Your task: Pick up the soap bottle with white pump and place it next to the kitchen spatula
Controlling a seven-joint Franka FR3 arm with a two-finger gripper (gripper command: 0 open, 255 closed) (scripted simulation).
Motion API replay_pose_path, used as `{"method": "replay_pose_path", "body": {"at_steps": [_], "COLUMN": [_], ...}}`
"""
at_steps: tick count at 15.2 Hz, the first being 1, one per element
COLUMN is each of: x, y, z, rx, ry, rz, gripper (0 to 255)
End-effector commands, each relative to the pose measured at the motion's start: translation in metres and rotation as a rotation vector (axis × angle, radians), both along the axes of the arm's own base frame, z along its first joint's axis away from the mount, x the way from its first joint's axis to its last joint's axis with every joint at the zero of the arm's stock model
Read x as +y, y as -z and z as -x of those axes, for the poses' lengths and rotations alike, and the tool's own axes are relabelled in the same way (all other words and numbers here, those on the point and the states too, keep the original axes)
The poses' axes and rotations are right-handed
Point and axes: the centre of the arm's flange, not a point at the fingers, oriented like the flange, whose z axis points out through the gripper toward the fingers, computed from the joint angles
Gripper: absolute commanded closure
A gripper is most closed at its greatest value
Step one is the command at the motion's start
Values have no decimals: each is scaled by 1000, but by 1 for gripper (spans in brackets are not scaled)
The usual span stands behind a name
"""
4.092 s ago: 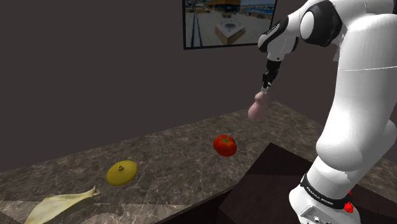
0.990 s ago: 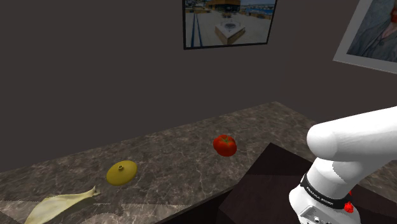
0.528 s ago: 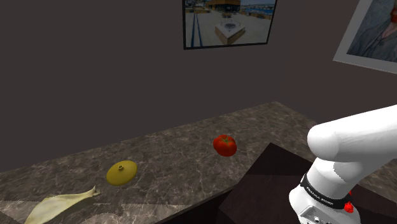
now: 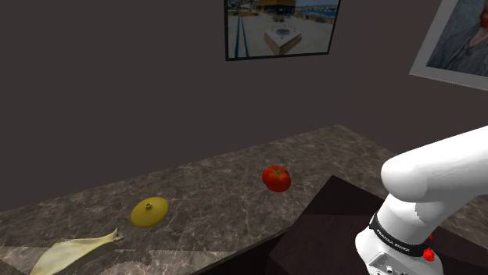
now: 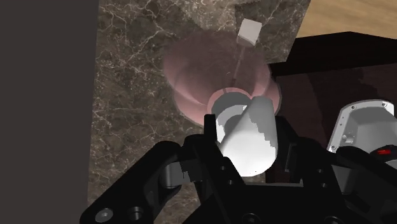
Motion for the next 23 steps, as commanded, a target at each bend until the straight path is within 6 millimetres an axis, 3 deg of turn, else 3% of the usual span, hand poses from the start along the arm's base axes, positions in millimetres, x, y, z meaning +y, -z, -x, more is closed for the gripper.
{"method": "replay_pose_path", "body": {"at_steps": [1,4,5,23], "x": [2,6,6,6], "y": [-9,-21,-22,73], "z": [25,62,67,67], "rx": [1,1,1,1], "ry": [-1,-1,-1,-1], "rz": [0,0,0,0], "gripper": [255,255,255,255]}}
